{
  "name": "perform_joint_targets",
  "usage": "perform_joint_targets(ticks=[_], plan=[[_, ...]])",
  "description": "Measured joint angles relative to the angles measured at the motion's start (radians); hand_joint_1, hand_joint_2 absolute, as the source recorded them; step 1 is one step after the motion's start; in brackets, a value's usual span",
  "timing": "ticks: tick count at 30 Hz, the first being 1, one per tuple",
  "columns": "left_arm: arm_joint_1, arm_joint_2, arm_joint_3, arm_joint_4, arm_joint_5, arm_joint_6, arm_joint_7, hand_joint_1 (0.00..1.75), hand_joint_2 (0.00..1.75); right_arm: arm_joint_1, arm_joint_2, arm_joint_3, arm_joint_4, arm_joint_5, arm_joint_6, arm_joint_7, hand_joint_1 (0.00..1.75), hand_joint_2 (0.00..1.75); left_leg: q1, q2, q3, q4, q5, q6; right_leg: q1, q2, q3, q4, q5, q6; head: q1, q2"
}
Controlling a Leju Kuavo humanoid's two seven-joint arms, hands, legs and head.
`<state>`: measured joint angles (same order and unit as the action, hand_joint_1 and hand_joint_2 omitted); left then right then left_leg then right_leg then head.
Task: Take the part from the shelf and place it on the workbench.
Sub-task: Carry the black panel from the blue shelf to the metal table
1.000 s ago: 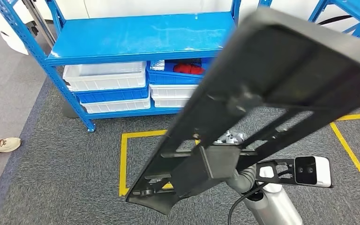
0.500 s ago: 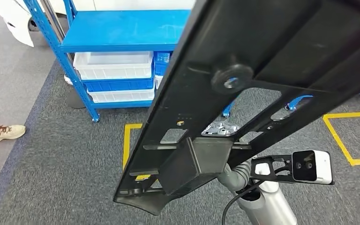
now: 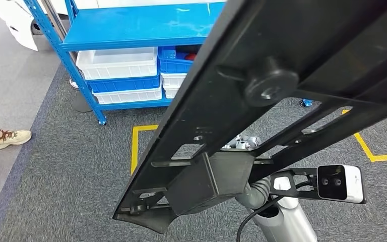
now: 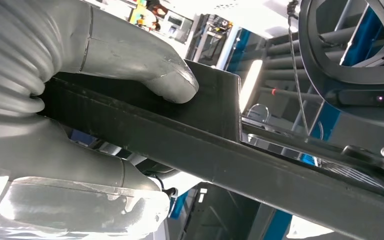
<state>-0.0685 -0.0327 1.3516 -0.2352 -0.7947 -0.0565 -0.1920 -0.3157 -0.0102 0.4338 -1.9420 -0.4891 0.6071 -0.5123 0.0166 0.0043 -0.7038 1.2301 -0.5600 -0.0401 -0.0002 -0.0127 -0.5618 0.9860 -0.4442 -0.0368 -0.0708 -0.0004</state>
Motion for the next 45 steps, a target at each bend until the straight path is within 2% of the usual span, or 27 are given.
perform_joint_targets(ticks=[1, 2, 3, 4, 6, 8, 10, 11, 13, 15, 16, 17, 18, 19, 21, 22, 25, 27, 30, 31, 32, 33, 35, 37, 41, 43, 45], plan=[[0.0, 0.0, 0.0, 0.0, 0.0, 0.0, 0.0, 0.0, 1.75, 0.0, 0.001, 0.0, 0.0, 0.0, -0.002, 0.0, 1.75, 1.75, 0.0, 0.0, -0.001, 0.045, -0.008, -0.002, 0.001, 0.0, -0.017, 0.003, 0.011, 0.001, 0.0, 0.0], [0.0, 0.0, 0.0, 0.0, 0.0, 0.0, 0.0, 0.0, 1.75, 0.001, 0.002, 0.001, 0.0, 0.001, -0.005, 0.0, 1.75, 1.75, 0.0, 0.0, 0.013, 0.059, 0.009, -0.004, 0.001, -0.001, -0.036, 0.007, 0.022, 0.002, 0.0, 0.0], [0.0, 0.0, 0.0, -0.001, -0.001, 0.0, 0.0, 0.0, 1.75, 0.001, 0.002, 0.002, 0.0, 0.004, -0.01, -0.001, 1.75, 1.75, 0.0, 0.0, 0.044, 0.039, 0.038, -0.004, 0.001, -0.001, -0.054, 0.012, 0.032, 0.004, 0.0, 0.0], [0.0, 0.0, 0.0, -0.001, -0.002, 0.0, 0.0, 0.0, 1.75, 0.001, 0.003, 0.004, 0.0, 0.007, -0.015, -0.002, 1.75, 1.75, 0.0, 0.0, 0.091, -0.013, 0.063, -0.002, 0.001, -0.001, -0.071, 0.019, 0.042, 0.007, 0.0, 0.0], [-0.002, 0.0, 0.0, -0.003, -0.008, 0.0, 0.0, 0.0, 1.75, 0.001, 0.006, 0.01, 0.0, 0.021, -0.03, -0.008, 1.75, 1.75, -0.003, -0.001, 0.197, -0.157, 0.058, 0.005, 0.003, 0.0, -0.095, 0.031, 0.058, 0.016, 0.0, 0.0], [-0.003, 0.001, 0.0, -0.004, -0.018, -0.001, 0.001, 0.0, 1.75, -0.003, 0.008, 0.022, 0.002, 0.037, -0.052, -0.019, 1.75, 1.75, -0.009, -0.004, 0.241, -0.236, 0.031, 0.017, 0.004, -0.001, -0.103, 0.034, 0.074, 0.026, 0.0, 0.0], [-0.002, 0.001, -0.001, -0.005, -0.028, 0.001, 0.005, 0.0, 1.75, -0.011, 0.009, 0.039, 0.005, 0.056, -0.079, -0.038, 1.75, 1.75, -0.007, -0.003, 0.232, -0.246, 0.041, 0.032, 0.002, 0.0, -0.106, 0.032, 0.084, 0.037, 0.0, 0.0], [-0.002, 0.001, -0.001, -0.005, -0.029, 0.004, 0.009, 0.0, 1.75, -0.015, 0.01, 0.048, 0.006, 0.066, -0.097, -0.047, 1.75, 1.75, -0.006, -0.002, 0.225, -0.248, 0.049, 0.041, 0.0, 0.002, -0.112, 0.041, 0.071, 0.043, 0.0, 0.0], [-0.004, 0.002, -0.001, -0.005, -0.029, 0.01, 0.018, 0.0, 1.75, -0.023, 0.01, 0.065, 0.005, 0.077, -0.136, -0.059, 1.75, 1.75, -0.003, 0.002, 0.209, -0.251, 0.069, 0.053, -0.004, 0.006, -0.143, 0.114, -0.003, 0.053, 0.0, 0.0], [-0.004, 0.004, -0.001, -0.006, -0.028, 0.014, 0.021, 0.0, 1.75, -0.029, 0.01, 0.078, 0.003, 0.079, -0.159, -0.062, 1.75, 1.75, -0.004, 0.003, 0.188, -0.25, 0.087, 0.056, -0.007, 0.008, -0.186, 0.248, -0.086, 0.059, 0.0, 0.0], [-0.003, 0.005, -0.001, -0.006, -0.028, 0.015, 0.022, 0.0, 1.75, -0.03, 0.01, 0.083, 0.003, 0.08, -0.162, -0.062, 1.75, 1.75, -0.004, 0.003, 0.177, -0.249, 0.096, 0.055, -0.008, 0.008, -0.196, 0.298, -0.101, 0.062, 0.0, 0.0], [-0.002, 0.005, -0.001, -0.006, -0.028, 0.015, 0.023, 0.0, 1.75, -0.03, 0.01, 0.087, 0.002, 0.08, -0.163, -0.062, 1.75, 1.75, -0.004, 0.003, 0.167, -0.247, 0.103, 0.053, -0.008, 0.008, -0.189, 0.315, -0.097, 0.062, 0.0, 0.0], [-0.002, 0.006, -0.001, -0.006, -0.028, 0.015, 0.024, 0.0, 1.75, -0.031, 0.01, 0.091, 0.002, 0.081, -0.164, -0.063, 1.75, 1.75, -0.004, 0.003, 0.158, -0.245, 0.109, 0.051, -0.009, 0.008, -0.16, 0.29, -0.079, 0.061, 0.0, 0.0], [-0.002, 0.006, -0.001, -0.006, -0.028, 0.015, 0.024, 0.0, 1.75, -0.032, 0.01, 0.094, 0.001, 0.082, -0.165, -0.063, 1.75, 1.75, -0.004, 0.002, 0.151, -0.244, 0.114, 0.049, -0.009, 0.008, -0.112, 0.228, -0.056, 0.057, 0.0, 0.0], [-0.002, 0.005, -0.001, -0.006, -0.028, 0.015, 0.024, 0.0, 1.75, -0.037, 0.01, 0.099, -0.003, 0.082, -0.165, -0.063, 1.75, 1.75, -0.005, 0.002, 0.142, -0.24, 0.121, 0.042, -0.005, 0.008, -0.009, 0.082, -0.037, 0.047, 0.0, 0.0], [-0.002, 0.005, -0.001, -0.006, -0.027, 0.015, 0.024, 0.0, 1.75, -0.04, 0.01, 0.101, -0.004, 0.082, -0.165, -0.063, 1.75, 1.75, -0.006, 0.002, 0.14, -0.239, 0.124, 0.037, -0.002, 0.008, 0.021, 0.035, -0.036, 0.041, 0.0, 0.0], [-0.002, 0.006, -0.001, -0.006, -0.025, 0.015, 0.025, 0.0, 1.75, -0.044, 0.01, 0.104, -0.008, 0.082, -0.165, -0.063, 1.75, 1.75, -0.007, 0.003, 0.135, -0.239, 0.132, 0.02, 0.001, 0.007, 0.028, 0.005, -0.032, 0.028, 0.0, 0.0], [-0.002, 0.006, -0.001, -0.007, -0.024, 0.015, 0.026, 0.0, 1.75, -0.046, 0.011, 0.107, -0.009, 0.082, -0.165, -0.063, 1.75, 1.75, -0.006, 0.002, 0.118, -0.204, 0.103, 0.011, -0.004, 0.005, 0.024, -0.005, -0.021, 0.015, 0.0, 0.0], [0.0, 0.007, -0.001, -0.007, -0.024, 0.015, 0.026, 0.0, 1.75, -0.047, 0.011, 0.109, -0.009, 0.082, -0.165, -0.063, 1.75, 1.75, -0.004, 0.001, 0.043, -0.021, -0.003, 0.002, -0.003, 0.002, 0.012, -0.008, -0.011, 0.004, 0.0, 0.0], [0.0, 0.007, -0.001, -0.007, -0.023, 0.015, 0.026, 0.0, 1.75, -0.047, 0.011, 0.11, -0.009, 0.082, -0.166, -0.064, 1.75, 1.75, -0.004, 0.001, 0.023, 0.032, -0.022, -0.001, -0.002, 0.002, 0.008, -0.005, -0.009, 0.003, 0.0, 0.0], [0.002, 0.008, -0.001, -0.007, -0.023, 0.016, 0.027, 0.0, 1.75, -0.046, 0.011, 0.11, -0.009, 0.082, -0.167, -0.065, 1.75, 1.75, -0.003, 0.001, 0.019, 0.053, -0.022, -0.003, -0.001, 0.002, 0.003, -0.002, -0.008, 0.003, 0.0, 0.0], [0.003, 0.008, -0.001, -0.007, -0.022, 0.017, 0.028, 0.0, 1.75, -0.045, 0.011, 0.111, -0.009, 0.082, -0.168, -0.069, 1.75, 1.75, -0.002, 0.001, 0.034, 0.034, -0.003, -0.004, -0.002, 0.002, 0.0, 0.002, -0.008, 0.004, 0.0, 0.0], [0.005, 0.008, 0.0, -0.007, -0.019, 0.02, 0.029, 0.0, 1.75, -0.037, 0.011, 0.111, -0.01, 0.088, -0.17, -0.084, 1.75, 1.75, 0.0, 0.001, 0.111, -0.099, 0.055, -0.003, -0.002, 0.002, -0.005, 0.012, -0.01, 0.009, 0.0, 0.0], [0.006, 0.008, 0.0, -0.007, -0.016, 0.024, 0.029, 0.0, 1.75, -0.023, 0.011, 0.112, -0.011, 0.103, -0.165, -0.106, 1.75, 1.75, -0.002, 0.0, 0.171, -0.207, 0.084, 0.004, 0.0, 0.003, -0.01, 0.021, -0.011, 0.017, 0.0, 0.0], [0.011, 0.006, 0.001, -0.007, -0.017, 0.026, 0.025, 0.0, 1.75, 0.004, 0.011, 0.112, -0.014, 0.129, -0.142, -0.135, 1.75, 1.75, -0.002, -0.001, 0.174, -0.23, 0.086, 0.029, 0.004, 0.005, -0.02, 0.032, -0.012, 0.036, 0.0, 0.0], [0.01, 0.006, 0.001, -0.007, -0.02, 0.025, 0.023, 0.0, 1.75, 0.017, 0.011, 0.111, -0.022, 0.138, -0.133, -0.141, 1.75, 1.75, 0.003, 0.001, 0.17, -0.235, 0.093, 0.043, 0.002, 0.008, -0.047, 0.093, -0.056, 0.047, 0.0, 0.0], [0.009, 0.006, 0.001, -0.007, -0.022, 0.023, 0.023, 0.0, 1.75, 0.037, 0.011, 0.106, -0.027, 0.142, -0.12, -0.149, 1.75, 1.75, 0.002, 0.006, 0.163, -0.234, 0.096, 0.05, -0.003, 0.01, -0.106, 0.224, -0.125, 0.054, 0.0, 0.0]])
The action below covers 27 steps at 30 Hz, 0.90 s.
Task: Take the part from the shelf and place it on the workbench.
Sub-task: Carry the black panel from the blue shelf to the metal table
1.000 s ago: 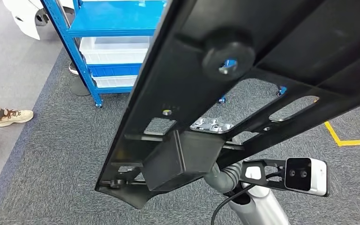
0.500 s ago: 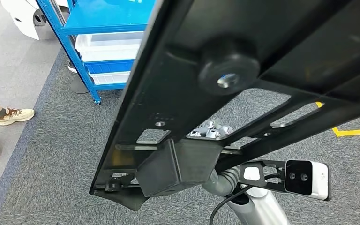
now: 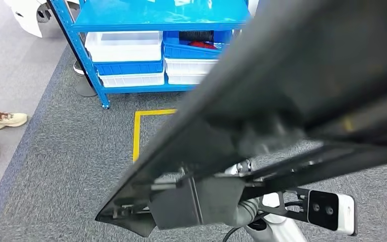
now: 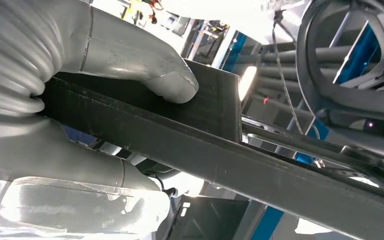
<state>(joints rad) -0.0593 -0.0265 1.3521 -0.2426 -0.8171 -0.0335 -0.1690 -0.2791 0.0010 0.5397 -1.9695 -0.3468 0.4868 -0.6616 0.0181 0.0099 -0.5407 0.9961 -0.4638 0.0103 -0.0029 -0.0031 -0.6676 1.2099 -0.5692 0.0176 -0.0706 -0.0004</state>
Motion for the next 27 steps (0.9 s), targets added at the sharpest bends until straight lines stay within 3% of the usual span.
perform_joint_targets(ticks=[1, 2, 3, 5, 7, 8, 10, 12, 14, 16, 17, 18, 20, 22, 24, 26, 27], plan=[[0.0, 0.0, 0.0, 0.0, -0.001, -0.001, 0.0, 0.0, 1.75, 0.012, 0.0, -0.005, 0.0, -0.001, 0.008, -0.004, 1.75, 1.75, -0.001, 0.003, -0.003, 0.001, 0.001, 0.001, -0.002, 0.0, -0.027, 0.058, -0.021, 0.003, 0.0, 0.0], [0.0, 0.001, 0.0, 0.0, -0.004, -0.002, 0.001, 0.0, 1.75, 0.025, -0.001, -0.011, 0.0, -0.003, 0.014, -0.008, 1.75, 1.75, -0.001, 0.007, -0.004, 0.002, 0.001, 0.001, -0.003, 0.0, -0.039, 0.088, -0.024, 0.004, 0.0, 0.0], [0.0, 0.001, 0.0, 0.0, -0.006, -0.003, 0.002, 0.0, 1.75, 0.035, -0.001, -0.017, -0.001, -0.005, 0.02, -0.011, 1.75, 1.75, -0.001, 0.012, -0.005, 0.003, 0.001, 0.001, -0.004, -0.001, -0.032, 0.076, -0.007, 0.004, 0.0, 0.0], [-0.002, 0.001, 0.0, 0.0, -0.01, -0.006, 0.005, 0.0, 1.75, 0.047, -0.002, -0.028, -0.005, -0.007, 0.03, -0.012, 1.75, 1.75, -0.001, 0.023, -0.003, 0.005, -0.001, -0.002, -0.004, -0.014, 0.032, -0.05, 0.061, -0.001, 0.0, 0.0], [-0.003, 0.002, 0.0, 0.0, -0.012, -0.009, 0.008, 0.0, 1.75, 0.051, -0.001, -0.038, -0.01, -0.009, 0.037, -0.005, 1.75, 1.75, -0.005, 0.034, -0.002, 0.009, -0.004, -0.011, 0.003, -0.038, 0.089, -0.168, 0.099, -0.01, 0.0, 0.0], [-0.004, 0.002, 0.0, 0.0, -0.013, -0.009, 0.01, 0.0, 1.75, 0.052, -0.001, -0.043, -0.011, -0.01, 0.038, 0.0, 1.75, 1.75, -0.007, 0.04, -0.002, 0.009, -0.005, -0.017, 0.007, -0.043, 0.097, -0.19, 0.101, -0.014, 0.0, 0.0], [-0.007, 0.003, 0.0, 0.0, -0.016, -0.01, 0.012, 0.0, 1.75, 0.054, -0.001, -0.053, -0.012, -0.014, 0.039, 0.013, 1.75, 1.75, -0.008, 0.053, -0.002, 0.008, -0.005, -0.029, 0.01, -0.028, 0.093, -0.195, 0.102, -0.023, 0.0, 0.0], [-0.011, 0.005, 0.0, 0.0, -0.02, -0.011, 0.012, 0.0, 1.75, 0.055, -0.001, -0.062, -0.013, -0.018, 0.037, 0.02, 1.75, 1.75, -0.006, 0.047, -0.008, 0.024, -0.021, -0.04, 0.006, -0.014, 0.092, -0.201, 0.109, -0.035, 0.0, 0.0], [-0.012, 0.011, 0.0, 0.0, -0.022, -0.013, 0.009, 0.0, 1.75, 0.055, -0.001, -0.068, -0.015, -0.019, 0.032, 0.021, 1.75, 1.75, -0.003, 0.021, -0.046, 0.11, -0.076, -0.047, 0.002, -0.002, 0.091, -0.206, 0.115, -0.044, 0.0, 0.0], [-0.011, 0.02, 0.0, 0.0, -0.021, -0.015, 0.001, 0.0, 1.75, 0.055, -0.003, -0.071, -0.014, -0.016, 0.021, 0.014, 1.75, 1.75, -0.003, 0.004, -0.107, 0.246, -0.138, -0.051, 0.003, 0.014, 0.087, -0.205, 0.117, -0.049, 0.0, 0.0], [-0.011, 0.025, 0.0, 0.0, -0.018, -0.017, -0.005, 0.0, 1.75, 0.055, -0.006, -0.072, -0.014, -0.011, 0.011, 0.008, 1.75, 1.75, -0.003, 0.002, -0.128, 0.29, -0.148, -0.051, 0.004, 0.023, 0.086, -0.205, 0.118, -0.05, 0.0, 0.0], [-0.012, 0.031, 0.0, 0.0, -0.015, -0.02, -0.012, 0.0, 1.75, 0.053, -0.011, -0.072, -0.013, -0.004, -0.001, 0.0, 1.75, 1.75, -0.003, 0.001, -0.131, 0.297, -0.138, -0.051, 0.005, 0.032, 0.086, -0.204, 0.118, -0.05, 0.0, 0.0], [-0.015, 0.042, 0.001, 0.0, -0.004, -0.024, -0.027, 0.0, 1.75, 0.047, -0.023, -0.072, -0.013, 0.018, -0.027, -0.014, 1.75, 1.75, -0.003, -0.011, -0.083, 0.194, -0.069, -0.046, 0.005, 0.052, 0.087, -0.199, 0.118, -0.048, 0.0, 0.0], [-0.017, 0.053, 0.005, 0.0, 0.006, -0.025, -0.04, 0.0, 1.75, 0.036, -0.037, -0.069, -0.013, 0.045, -0.051, -0.02, 1.75, 1.75, -0.002, -0.048, -0.024, 0.065, -0.02, -0.039, 0.006, 0.072, 0.083, -0.192, 0.117, -0.042, 0.0, 0.0], [-0.018, 0.063, 0.01, 0.0, 0.011, -0.023, -0.047, 0.0, 1.75, 0.028, -0.049, -0.063, -0.013, 0.064, -0.068, -0.021, 1.75, 1.75, -0.004, -0.067, -0.006, 0.021, -0.016, -0.033, 0.004, 0.091, 0.073, -0.188, 0.121, -0.03, 0.0, 0.0], [-0.022, 0.07, 0.016, 0.0, 0.012, -0.016, -0.048, 0.0, 1.75, 0.026, -0.057, -0.058, -0.014, 0.078, -0.077, -0.019, 1.75, 1.75, -0.003, -0.051, -0.005, 0.014, -0.011, -0.023, 0.002, 0.102, 0.067, -0.188, 0.125, -0.018, 0.0, 0.0], [-0.024, 0.073, 0.019, 0.0, 0.012, -0.009, -0.047, 0.0, 1.75, 0.025, -0.061, -0.056, -0.014, 0.089, -0.082, -0.017, 1.75, 1.75, -0.001, -0.041, -0.004, 0.01, -0.007, -0.016, 0.003, 0.092, 0.062, -0.18, 0.119, -0.012, 0.0, 0.0]])
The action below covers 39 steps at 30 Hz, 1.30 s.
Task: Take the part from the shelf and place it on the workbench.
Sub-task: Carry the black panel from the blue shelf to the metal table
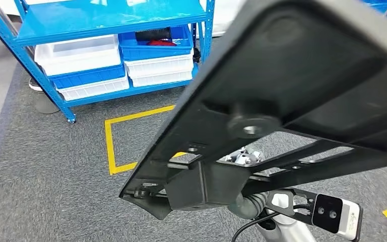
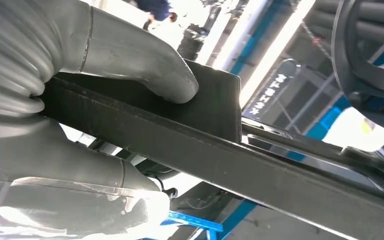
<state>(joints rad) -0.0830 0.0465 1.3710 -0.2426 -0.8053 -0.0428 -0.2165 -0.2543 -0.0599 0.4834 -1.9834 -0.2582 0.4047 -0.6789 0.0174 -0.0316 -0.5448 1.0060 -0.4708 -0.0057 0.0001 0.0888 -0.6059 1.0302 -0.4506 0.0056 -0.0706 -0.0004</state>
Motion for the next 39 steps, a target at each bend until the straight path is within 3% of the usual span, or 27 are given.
perform_joint_targets(ticks=[2, 4, 5, 6, 7, 10, 12, 14, 16, 17, 19, 20, 21, 22, 23, 25, 27, 28, 30, 32, 34, 36, 37, 39], plan=[[-0.001, 0.004, 0.004, 0.0, -0.003, 0.015, 0.002, 0.0, 1.75, -0.003, -0.008, 0.004, 0.001, 0.028, -0.019, 0.001, 1.75, 1.75, 0.004, 0.021, 0.001, -0.008, 0.006, 0.011, 0.002, -0.042, -0.034, 0.071, -0.045, 0.009, 0.0, 0.0], [0.004, 0.008, 0.005, 0.0, -0.009, 0.021, 0.005, 0.0, 1.75, -0.006, -0.024, 0.009, 0.004, 0.047, -0.046, -0.004, 1.75, 1.75, 0.001, 0.041, 0.0, -0.008, 0.007, 0.015, -0.002, -0.073, -0.097, 0.201, -0.106, 0.016, 0.0, 0.0], [0.006, 0.01, 0.005, 0.0, -0.012, 0.022, 0.008, 0.0, 1.75, -0.007, -0.034, 0.012, 0.007, 0.052, -0.056, -0.007, 1.75, 1.75, 0.0, 0.052, -0.001, -0.007, 0.006, 0.015, -0.005, -0.078, -0.122, 0.251, -0.121, 0.019, 0.0, 0.0], [0.007, 0.012, 0.005, 0.0, -0.013, 0.023, 0.011, 0.0, 1.75, -0.008, -0.045, 0.016, 0.011, 0.057, -0.061, -0.01, 1.75, 1.75, 0.0, 0.062, -0.001, -0.007, 0.006, 0.014, -0.007, -0.082, -0.13, 0.267, -0.117, 0.021, 0.0, 0.0], [0.006, 0.013, 0.005, 0.0, -0.012, 0.026, 0.013, 0.0, 1.75, -0.008, -0.054, 0.02, 0.013, 0.065, -0.063, -0.013, 1.75, 1.75, 0.0, 0.071, -0.001, -0.007, 0.005, 0.013, -0.009, -0.086, -0.117, 0.243, -0.094, 0.021, 0.0, 0.0], [0.005, 0.009, 0.006, 0.0, -0.003, 0.036, 0.013, 0.0, 1.75, -0.009, -0.064, 0.042, 0.017, 0.1, -0.062, -0.016, 1.75, 1.75, -0.003, 0.095, 0.004, -0.005, -0.001, 0.005, -0.004, -0.133, -0.012, 0.042, -0.011, 0.012, 0.0, 0.0], [0.004, 0.004, 0.006, 0.0, -0.001, 0.04, 0.01, 0.0, 1.75, -0.009, -0.065, 0.056, 0.017, 0.112, -0.063, -0.016, 1.75, 1.75, -0.007, 0.109, 0.006, -0.004, -0.005, -0.005, 0.005, -0.148, 0.015, -0.016, -0.001, 0.002, 0.0, 0.0], [0.003, 0.001, 0.006, 0.0, -0.002, 0.039, 0.009, 0.0, 1.75, -0.009, -0.066, 0.065, 0.017, 0.116, -0.065, -0.017, 1.75, 1.75, -0.007, 0.123, 0.008, -0.005, -0.008, -0.017, 0.007, -0.127, 0.012, -0.019, 0.003, -0.008, 0.0, 0.0], [0.001, -0.001, 0.006, 0.001, -0.006, 0.034, 0.008, 0.0, 1.75, -0.012, -0.066, 0.073, 0.017, 0.124, -0.072, -0.017, 1.75, 1.75, -0.003, 0.102, -0.001, 0.023, -0.031, -0.027, 0.002, -0.11, 0.014, -0.027, 0.01, -0.02, 0.0, 0.0], [0.001, -0.003, 0.006, 0.001, -0.008, 0.032, 0.007, 0.0, 1.75, -0.013, -0.066, 0.078, 0.016, 0.13, -0.077, -0.017, 1.75, 1.75, -0.002, 0.081, -0.018, 0.064, -0.058, -0.031, -0.001, -0.102, 0.015, -0.031, 0.013, -0.026, 0.0, 0.0], [0.003, -0.006, 0.006, 0.001, -0.012, 0.031, 0.005, 0.0, 1.75, -0.017, -0.066, 0.088, 0.016, 0.14, -0.087, -0.014, 1.75, 1.75, 0.0, 0.047, -0.08, 0.2, -0.126, -0.036, -0.001, -0.084, 0.013, -0.031, 0.014, -0.031, 0.0, 0.0], [0.004, -0.008, 0.006, 0.001, -0.013, 0.03, 0.004, 0.0, 1.75, -0.019, -0.066, 0.094, 0.015, 0.143, -0.093, -0.01, 1.75, 1.75, 0.0, 0.042, -0.109, 0.262, -0.147, -0.038, 0.0, -0.073, 0.013, -0.03, 0.015, -0.032, 0.0, 0.0], [0.004, -0.01, 0.006, 0.001, -0.016, 0.028, 0.003, 0.0, 1.75, -0.022, -0.066, 0.098, 0.013, 0.144, -0.1, -0.004, 1.75, 1.75, 0.0, 0.041, -0.125, 0.291, -0.149, -0.039, 0.0, -0.061, 0.012, -0.029, 0.015, -0.032, 0.0, 0.0], [0.003, -0.013, 0.006, 0.002, -0.018, 0.025, 0.001, 0.0, 1.75, -0.025, -0.066, 0.101, 0.009, 0.144, -0.108, 0.002, 1.75, 1.75, 0.0, 0.04, -0.121, 0.28, -0.129, -0.039, 0.0, -0.049, 0.012, -0.027, 0.015, -0.032, 0.0, 0.0], [0.002, -0.015, 0.006, 0.002, -0.019, 0.023, -0.001, 0.0, 1.75, -0.029, -0.066, 0.103, 0.004, 0.142, -0.116, 0.005, 1.75, 1.75, 0.001, 0.036, -0.098, 0.229, -0.093, -0.038, 0.0, -0.038, 0.013, -0.024, 0.014, -0.031, 0.0, 0.0], [0.0, -0.019, 0.006, 0.002, -0.018, 0.025, -0.006, 0.0, 1.75, -0.035, -0.068, 0.106, -0.006, 0.138, -0.128, 0.006, 1.75, 1.75, 0.005, 0.0, -0.035, 0.087, -0.029, -0.033, 0.0, -0.016, 0.01, -0.014, 0.012, -0.025, 0.0, 0.0], [-0.001, -0.024, 0.006, 0.002, -0.014, 0.034, -0.011, 0.0, 1.75, -0.038, -0.07, 0.11, -0.01, 0.135, -0.133, 0.001, 1.75, 1.75, 0.006, -0.032, -0.005, 0.017, -0.012, -0.026, -0.001, 0.003, 0.0, -0.007, 0.013, -0.012, 0.0, 0.0], [-0.002, -0.026, 0.006, 0.002, -0.012, 0.038, -0.012, 0.0, 1.75, -0.039, -0.071, 0.112, -0.01, 0.134, -0.135, -0.002, 1.75, 1.75, 0.004, -0.034, -0.004, 0.013, -0.015, -0.021, -0.002, 0.013, -0.005, -0.007, 0.016, -0.005, 0.0, 0.0], [-0.006, -0.034, 0.006, 0.003, -0.011, 0.041, -0.014, 0.0, 1.75, -0.042, -0.074, 0.116, -0.01, 0.134, -0.137, -0.004, 1.75, 1.75, 0.006, -0.015, -0.002, 0.008, -0.009, -0.009, -0.003, 0.021, -0.01, -0.006, 0.018, 0.007, 0.0, 0.0], [-0.01, -0.04, 0.006, 0.005, -0.011, 0.041, -0.016, 0.0, 1.75, -0.052, -0.076, 0.121, -0.009, 0.134, -0.139, -0.005, 1.75, 1.75, 0.009, 0.007, 0.0, -0.001, -0.002, 0.007, -0.002, -0.018, -0.034, 0.044, -0.015, 0.017, 0.0, 0.0], [-0.008, -0.045, 0.006, 0.006, -0.011, 0.043, -0.017, 0.0, 1.75, -0.062, -0.077, 0.124, -0.007, 0.134, -0.141, -0.006, 1.75, 1.75, 0.005, 0.031, 0.0, -0.003, -0.001, 0.015, -0.005, -0.066, -0.094, 0.169, -0.08, 0.026, 0.0, 0.0], [-0.007, -0.048, 0.006, 0.007, -0.012, 0.047, -0.016, 0.0, 1.75, -0.064, -0.078, 0.126, -0.004, 0.132, -0.142, -0.007, 1.75, 1.75, 0.002, 0.053, -0.001, -0.002, -0.003, 0.016, -0.011, -0.079, -0.143, 0.269, -0.112, 0.033, 0.0, 0.0], [-0.008, -0.049, 0.006, 0.007, -0.013, 0.051, -0.015, 0.0, 1.75, -0.064, -0.08, 0.126, -0.002, 0.129, -0.142, -0.007, 1.75, 1.75, 0.002, 0.064, 0.0, -0.002, -0.004, 0.015, -0.013, -0.082, -0.142, 0.268, -0.101, 0.035, 0.0, 0.0], [-0.01, -0.052, 0.006, 0.008, -0.014, 0.058, -0.015, 0.0, 1.75, -0.071, -0.082, 0.127, 0.004, 0.117, -0.14, -0.008, 1.75, 1.75, 0.002, 0.082, 0.003, -0.001, -0.007, 0.01, -0.014, -0.101, -0.079, 0.154, -0.037, 0.032, 0.0, 0.0]])
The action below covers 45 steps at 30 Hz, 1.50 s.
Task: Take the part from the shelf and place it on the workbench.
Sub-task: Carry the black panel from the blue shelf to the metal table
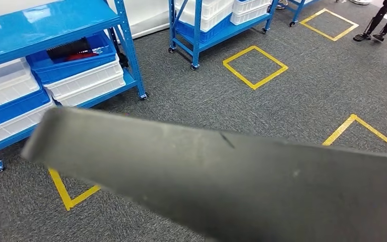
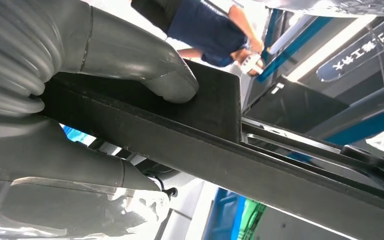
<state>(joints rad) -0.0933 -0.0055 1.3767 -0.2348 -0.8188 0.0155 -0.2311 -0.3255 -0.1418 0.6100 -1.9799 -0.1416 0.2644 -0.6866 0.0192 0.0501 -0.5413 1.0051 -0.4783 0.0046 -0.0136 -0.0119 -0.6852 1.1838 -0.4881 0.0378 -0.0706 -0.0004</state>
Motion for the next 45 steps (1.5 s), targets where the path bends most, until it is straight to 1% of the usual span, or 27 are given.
perform_joint_targets(ticks=[2, 3, 5, 7, 9, 11, 12, 13, 15, 17, 19, 21, 23, 25, 26, 27, 28, 29, 32, 34, 36, 38, 40, 42, 43, 44, 45], plan=[[-0.001, -0.004, 0.0, 0.0, 0.001, 0.006, -0.004, 0.0, 1.75, -0.013, 0.0, 0.001, 0.006, -0.018, 0.004, -0.003, 1.75, 1.75, -0.004, 0.015, 0.004, 0.002, -0.005, -0.009, 0.008, -0.031, 0.068, -0.127, 0.041, -0.011, 0.0, 0.0], [-0.001, -0.005, 0.0, 0.0, 0.002, 0.009, -0.007, 0.0, 1.75, -0.018, -0.001, 0.002, 0.01, -0.027, 0.006, -0.006, 1.75, 1.75, -0.007, 0.021, 0.006, 0.002, -0.007, -0.013, 0.012, -0.039, 0.081, -0.156, 0.046, -0.017, 0.0, 0.0], [-0.001, -0.006, 0.0, 0.001, 0.004, 0.013, -0.013, 0.0, 1.75, -0.023, -0.002, 0.002, 0.016, -0.042, 0.011, -0.008, 1.75, 1.75, -0.009, 0.036, 0.009, 0.001, -0.01, -0.024, 0.017, -0.027, 0.081, -0.165, 0.045, -0.03, 0.0, 0.0], [-0.003, -0.007, 0.0, 0.001, 0.004, 0.014, -0.016, 0.0, 1.75, -0.025, -0.003, 0.002, 0.021, -0.048, 0.015, -0.009, 1.75, 1.75, -0.005, 0.025, 0.006, 0.014, -0.024, -0.034, 0.013, -0.011, 0.083, -0.173, 0.05, -0.042, 0.0, 0.0], [-0.002, -0.007, 0.0, 0.001, 0.005, 0.014, -0.018, 0.0, 1.75, -0.029, -0.003, 0.002, 0.025, -0.05, 0.019, -0.01, 1.75, 1.75, -0.001, -0.015, -0.03, 0.094, -0.073, -0.041, 0.009, 0.004, 0.087, -0.18, 0.054, -0.053, 0.0, 0.0], [0.002, -0.007, 0.0, 0.001, 0.005, 0.015, -0.018, 0.0, 1.75, -0.031, -0.003, 0.002, 0.03, -0.051, 0.022, -0.01, 1.75, 1.75, -0.001, -0.038, -0.098, 0.233, -0.132, -0.045, 0.01, 0.022, 0.087, -0.18, 0.054, -0.058, 0.0, 0.0], [0.004, -0.007, 0.0, 0.001, 0.004, 0.016, -0.018, 0.0, 1.75, -0.03, -0.003, 0.002, 0.033, -0.052, 0.022, -0.01, 1.75, 1.75, -0.001, -0.041, -0.124, 0.281, -0.142, -0.047, 0.011, 0.033, 0.087, -0.179, 0.054, -0.059, 0.0, 0.0], [0.005, -0.007, 0.0, 0.001, 0.003, 0.017, -0.018, 0.0, 1.75, -0.03, -0.003, 0.003, 0.036, -0.054, 0.022, -0.01, 1.75, 1.75, 0.0, -0.042, -0.134, 0.293, -0.132, -0.048, 0.011, 0.044, 0.087, -0.178, 0.054, -0.059, 0.0, 0.0], [0.005, -0.005, 0.0, 0.001, -0.003, 0.019, -0.02, 0.0, 1.75, -0.029, -0.003, 0.002, 0.038, -0.06, 0.021, -0.01, 1.75, 1.75, 0.002, -0.051, -0.098, 0.198, -0.061, -0.048, 0.01, 0.067, 0.089, -0.173, 0.051, -0.056, 0.0, 0.0], [0.005, 0.0, 0.0, 0.001, -0.008, 0.019, -0.023, 0.0, 1.75, -0.029, -0.003, 0.002, 0.038, -0.067, 0.015, -0.01, 1.75, 1.75, 0.006, -0.086, -0.042, 0.072, -0.009, -0.044, 0.01, 0.088, 0.084, -0.162, 0.047, -0.047, 0.0, 0.0], [0.005, 0.006, 0.0, 0.001, -0.007, 0.019, -0.027, 0.0, 1.75, -0.025, -0.005, 0.002, 0.037, -0.071, 0.006, -0.011, 1.75, 1.75, 0.005, -0.106, -0.021, 0.026, -0.004, -0.036, 0.01, 0.106, 0.076, -0.156, 0.048, -0.036, 0.0, 0.0], [0.004, 0.012, 0.0, 0.001, 0.002, 0.021, -0.032, 0.0, 1.75, -0.012, -0.012, 0.001, 0.032, -0.069, -0.001, -0.011, 1.75, 1.75, 0.004, -0.09, -0.019, 0.019, 0.0, -0.023, 0.008, 0.119, 0.072, -0.158, 0.052, -0.023, 0.0, 0.0], [0.003, 0.015, 0.0, 0.001, 0.01, 0.023, -0.039, 0.0, 1.75, 0.002, -0.024, -0.001, 0.019, -0.061, -0.008, -0.011, 1.75, 1.75, 0.006, -0.072, -0.015, 0.01, 0.006, -0.008, 0.009, 0.091, 0.057, -0.127, 0.03, -0.013, 0.0, 0.0], [0.006, 0.018, 0.0, 0.001, 0.013, 0.024, -0.047, 0.0, 1.75, 0.014, -0.039, -0.006, 0.004, -0.053, -0.02, -0.012, 1.75, 1.75, 0.003, -0.051, -0.013, 0.006, 0.008, 0.002, 0.008, 0.043, 0.005, -0.017, -0.03, -0.008, 0.0, 0.0], [0.009, 0.02, 0.0, 0.001, 0.013, 0.024, -0.05, 0.0, 1.75, 0.02, -0.048, -0.01, -0.003, -0.051, -0.027, -0.011, 1.75, 1.75, 0.001, -0.04, -0.014, 0.006, 0.008, 0.005, 0.007, 0.03, -0.029, 0.053, -0.06, -0.005, 0.0, 0.0], [0.012, 0.022, 0.0, 0.001, 0.013, 0.024, -0.051, 0.0, 1.75, 0.028, -0.057, -0.016, -0.009, -0.049, -0.032, -0.009, 1.75, 1.75, -0.001, -0.029, -0.014, 0.006, 0.007, 0.005, 0.006, 0.024, -0.057, 0.108, -0.078, -0.003, 0.0, 0.0], [0.013, 0.023, 0.001, 0.001, 0.013, 0.024, -0.051, 0.0, 1.75, 0.038, -0.067, -0.023, -0.017, -0.048, -0.037, -0.007, 1.75, 1.75, -0.002, -0.018, -0.014, 0.006, 0.006, 0.006, 0.004, 0.021, -0.069, 0.131, -0.078, -0.002, 0.0, 0.0], [0.013, 0.025, 0.001, 0.001, 0.014, 0.024, -0.051, 0.0, 1.75, 0.046, -0.077, -0.031, -0.027, -0.047, -0.04, -0.004, 1.75, 1.75, -0.002, -0.008, -0.013, 0.006, 0.005, 0.005, 0.003, 0.017, -0.059, 0.111, -0.059, -0.002, 0.0, 0.0], [0.013, 0.029, 0.001, 0.001, 0.014, 0.022, -0.05, 0.0, 1.75, 0.058, -0.1, -0.055, -0.054, -0.046, -0.046, 0.0, 1.75, 1.75, -0.006, 0.016, -0.006, 0.007, -0.002, -0.004, 0.007, -0.025, 0.049, -0.089, 0.027, -0.012, 0.0, 0.0], [0.012, 0.031, 0.001, 0.001, 0.014, 0.022, -0.05, 0.0, 1.75, 0.061, -0.107, -0.064, -0.067, -0.046, -0.048, 0.001, 1.75, 1.75, -0.01, 0.031, -0.002, 0.008, -0.007, -0.014, 0.015, -0.043, 0.084, -0.158, 0.042, -0.023, 0.0, 0.0], [0.01, 0.032, 0.001, 0.001, 0.014, 0.022, -0.049, 0.0, 1.75, 0.066, -0.112, -0.069, -0.075, -0.046, -0.048, 0.002, 1.75, 1.75, -0.011, 0.045, 0.002, 0.005, -0.01, -0.024, 0.017, -0.023, 0.082, -0.164, 0.044, -0.034, 0.0, 0.0], [0.007, 0.033, 0.001, 0.001, 0.014, 0.022, -0.049, 0.0, 1.75, 0.069, -0.116, -0.073, -0.082, -0.046, -0.047, 0.003, 1.75, 1.75, -0.007, 0.022, -0.005, 0.029, -0.031, -0.033, 0.014, -0.005, 0.086, -0.173, 0.049, -0.047, 0.0, 0.0], [0.008, 0.034, 0.001, 0.001, 0.015, 0.025, -0.046, 0.0, 1.75, 0.071, -0.117, -0.076, -0.086, -0.046, -0.047, 0.004, 1.75, 1.75, -0.004, -0.022, -0.047, 0.127, -0.089, -0.038, 0.011, 0.011, 0.089, -0.178, 0.053, -0.056, 0.0, 0.0], [0.012, 0.035, 0.004, 0.001, 0.021, 0.033, -0.034, 0.0, 1.75, 0.086, -0.119, -0.081, -0.089, -0.048, -0.041, 0.004, 1.75, 1.75, -0.003, -0.039, -0.111, 0.259, -0.143, -0.039, 0.013, 0.03, 0.089, -0.178, 0.052, -0.059, 0.0, 0.0], [0.014, 0.036, 0.006, 0.001, 0.025, 0.037, -0.028, 0.0, 1.75, 0.1, -0.121, -0.088, -0.092, -0.05, -0.028, 0.003, 1.75, 1.75, -0.003, -0.041, -0.13, 0.291, -0.145, -0.039, 0.014, 0.042, 0.09, -0.177, 0.052, -0.06, 0.0, 0.0], [0.016, 0.036, 0.008, 0.001, 0.028, 0.041, -0.023, 0.0, 1.75, 0.117, -0.123, -0.1, -0.096, -0.052, -0.004, -0.001, 1.75, 1.75, -0.003, -0.042, -0.13, 0.284, -0.126, -0.039, 0.014, 0.053, 0.091, -0.176, 0.051, -0.059, 0.0, 0.0], [0.017, 0.036, 0.011, 0.001, 0.03, 0.043, -0.02, 0.0, 1.75, 0.134, -0.124, -0.116, -0.102, -0.051, 0.03, -0.004, 1.75, 1.75, -0.002, -0.045, -0.112, 0.236, -0.09, -0.038, 0.014, 0.064, 0.092, -0.174, 0.05, -0.057, 0.0, 0.0]])
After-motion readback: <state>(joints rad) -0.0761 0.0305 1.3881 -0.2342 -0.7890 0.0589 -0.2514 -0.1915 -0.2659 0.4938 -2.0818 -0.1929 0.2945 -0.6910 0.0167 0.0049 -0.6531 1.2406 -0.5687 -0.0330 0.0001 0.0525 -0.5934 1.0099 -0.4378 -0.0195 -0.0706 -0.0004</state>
